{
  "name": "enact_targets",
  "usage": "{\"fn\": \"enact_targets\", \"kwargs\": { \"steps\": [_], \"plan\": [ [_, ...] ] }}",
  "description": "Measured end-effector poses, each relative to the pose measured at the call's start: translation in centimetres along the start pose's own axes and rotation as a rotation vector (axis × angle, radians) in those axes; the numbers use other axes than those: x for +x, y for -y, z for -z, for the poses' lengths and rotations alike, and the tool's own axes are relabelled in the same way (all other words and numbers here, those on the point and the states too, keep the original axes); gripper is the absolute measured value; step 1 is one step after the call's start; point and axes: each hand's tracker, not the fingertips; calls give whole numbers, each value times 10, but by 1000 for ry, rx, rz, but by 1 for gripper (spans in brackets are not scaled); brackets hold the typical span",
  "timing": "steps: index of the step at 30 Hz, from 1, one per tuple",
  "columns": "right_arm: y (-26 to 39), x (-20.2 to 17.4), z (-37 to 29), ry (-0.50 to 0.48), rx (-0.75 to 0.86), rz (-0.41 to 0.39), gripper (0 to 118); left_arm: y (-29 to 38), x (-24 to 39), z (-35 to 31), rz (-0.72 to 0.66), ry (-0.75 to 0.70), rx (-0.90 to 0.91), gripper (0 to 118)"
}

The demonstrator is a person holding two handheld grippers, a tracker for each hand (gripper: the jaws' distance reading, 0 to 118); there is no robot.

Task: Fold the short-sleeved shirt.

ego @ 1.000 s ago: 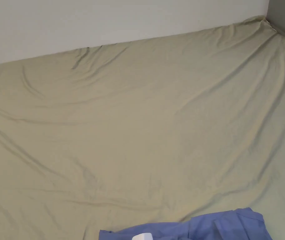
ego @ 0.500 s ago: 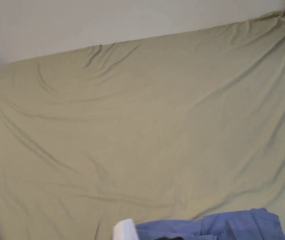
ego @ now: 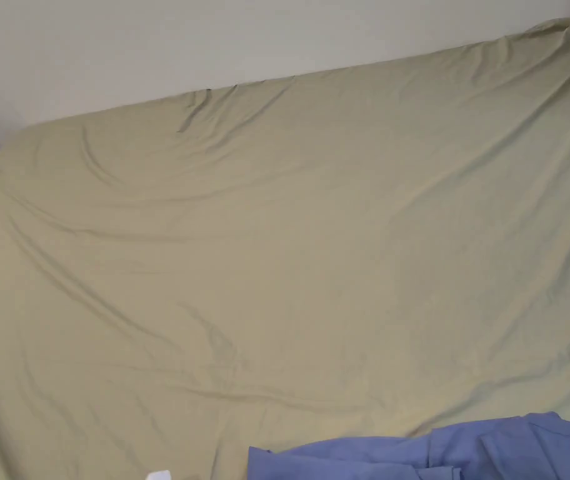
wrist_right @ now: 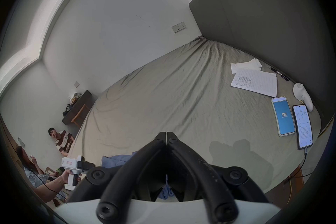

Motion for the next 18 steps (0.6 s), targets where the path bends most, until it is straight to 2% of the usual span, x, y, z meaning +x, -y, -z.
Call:
{"fn": "enact_targets", "kwargs": {
  "steps": [1, 2, 5, 6, 7, 9, 11, 14, 18],
  "plan": [
    [-1, -2, 0, 4, -2, -4, 1, -3, -7, -1, -35, 90, -4, 118],
    [-1, -4, 0, 7, -2, -10, 1, -5, -8, 0, -4, 63, -6, 118],
    [-1, -8, 1, 11, -4, -16, 1, -13, -6, 4, -60, 146, -4, 115],
    [-1, -9, 2, 10, -7, -14, 1, -15, -6, 6, -60, 134, -5, 102],
    [0, -10, 3, 9, -8, -13, 1, -14, -6, 6, -49, 125, 6, 81],
    [2, -12, 4, 6, -11, -15, 1, -16, -7, 5, -30, 106, 25, 7],
    [3, -14, 4, 3, -17, -23, 1, -11, -6, 9, -10, -16, -1, 7],
    [2, -16, 4, 3, -23, -37, 1, -9, -8, 0, -66, 71, 18, 7],
    [0, -14, 3, -5, -18, -34, 1, -8, 0, -18, -6, 41, 30, 7]
  ]
}}
